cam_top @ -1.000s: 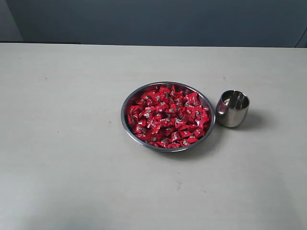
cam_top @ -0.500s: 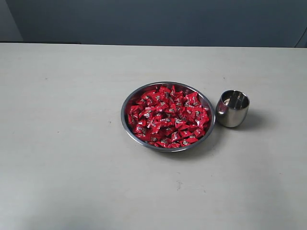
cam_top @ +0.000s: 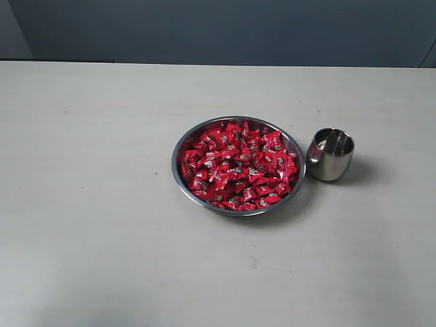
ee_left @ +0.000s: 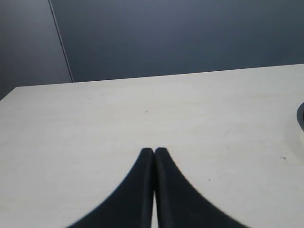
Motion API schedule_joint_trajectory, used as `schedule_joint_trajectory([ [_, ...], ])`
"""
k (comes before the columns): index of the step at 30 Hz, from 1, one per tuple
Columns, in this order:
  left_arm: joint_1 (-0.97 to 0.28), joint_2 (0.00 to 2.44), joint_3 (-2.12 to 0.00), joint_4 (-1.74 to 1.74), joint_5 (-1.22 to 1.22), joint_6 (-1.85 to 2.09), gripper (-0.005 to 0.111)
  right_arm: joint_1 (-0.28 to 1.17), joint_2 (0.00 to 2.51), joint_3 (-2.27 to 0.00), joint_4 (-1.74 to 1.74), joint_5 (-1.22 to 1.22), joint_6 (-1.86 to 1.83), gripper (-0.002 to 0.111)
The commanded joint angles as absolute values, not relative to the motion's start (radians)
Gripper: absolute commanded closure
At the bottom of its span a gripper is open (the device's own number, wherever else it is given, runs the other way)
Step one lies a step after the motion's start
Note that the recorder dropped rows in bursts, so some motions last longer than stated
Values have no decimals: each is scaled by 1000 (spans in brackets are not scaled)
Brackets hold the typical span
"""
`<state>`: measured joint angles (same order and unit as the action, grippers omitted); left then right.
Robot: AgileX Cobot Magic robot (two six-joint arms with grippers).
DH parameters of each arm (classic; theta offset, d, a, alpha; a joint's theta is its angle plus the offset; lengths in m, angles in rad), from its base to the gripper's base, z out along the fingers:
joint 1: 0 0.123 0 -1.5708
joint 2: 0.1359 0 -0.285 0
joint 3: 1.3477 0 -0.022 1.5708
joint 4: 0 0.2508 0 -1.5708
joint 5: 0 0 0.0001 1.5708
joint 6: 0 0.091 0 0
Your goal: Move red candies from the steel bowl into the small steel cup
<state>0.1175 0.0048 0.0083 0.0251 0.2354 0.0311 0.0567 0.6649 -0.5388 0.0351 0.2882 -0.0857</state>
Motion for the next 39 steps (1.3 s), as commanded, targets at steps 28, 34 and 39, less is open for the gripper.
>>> schedule_joint_trajectory([
  [28, 120, 0, 0, 27, 231, 29, 106, 61, 1116, -573, 1020, 719, -939, 102],
  [34, 120, 0, 0, 27, 231, 29, 106, 61, 1320, -703, 1020, 816, -962, 76],
  [39, 120, 0, 0, 27, 231, 29, 106, 162, 1469, -837, 1002, 827, -968, 75],
])
